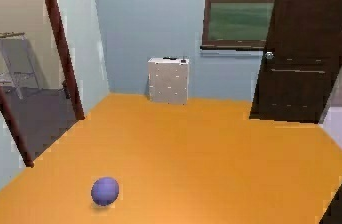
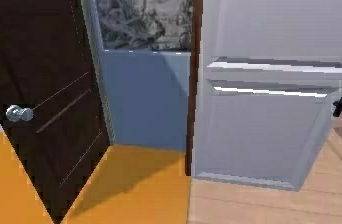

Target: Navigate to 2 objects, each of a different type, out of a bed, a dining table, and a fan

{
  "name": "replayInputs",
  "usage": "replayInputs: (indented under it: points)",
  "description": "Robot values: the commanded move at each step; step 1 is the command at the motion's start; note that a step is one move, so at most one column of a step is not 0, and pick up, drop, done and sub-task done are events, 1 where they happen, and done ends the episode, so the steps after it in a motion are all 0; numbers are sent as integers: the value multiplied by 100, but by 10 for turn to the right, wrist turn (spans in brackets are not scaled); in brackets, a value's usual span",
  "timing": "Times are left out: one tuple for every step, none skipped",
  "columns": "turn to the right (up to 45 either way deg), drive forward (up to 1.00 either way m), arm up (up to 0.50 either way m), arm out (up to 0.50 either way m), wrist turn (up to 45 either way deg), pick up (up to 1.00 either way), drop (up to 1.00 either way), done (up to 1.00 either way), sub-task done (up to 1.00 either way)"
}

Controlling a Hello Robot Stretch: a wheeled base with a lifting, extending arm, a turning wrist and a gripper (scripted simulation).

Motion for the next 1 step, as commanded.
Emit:
replayInputs:
  points:
    - [0, 30, 0, 0, 0, 0, 0, 0, 0]
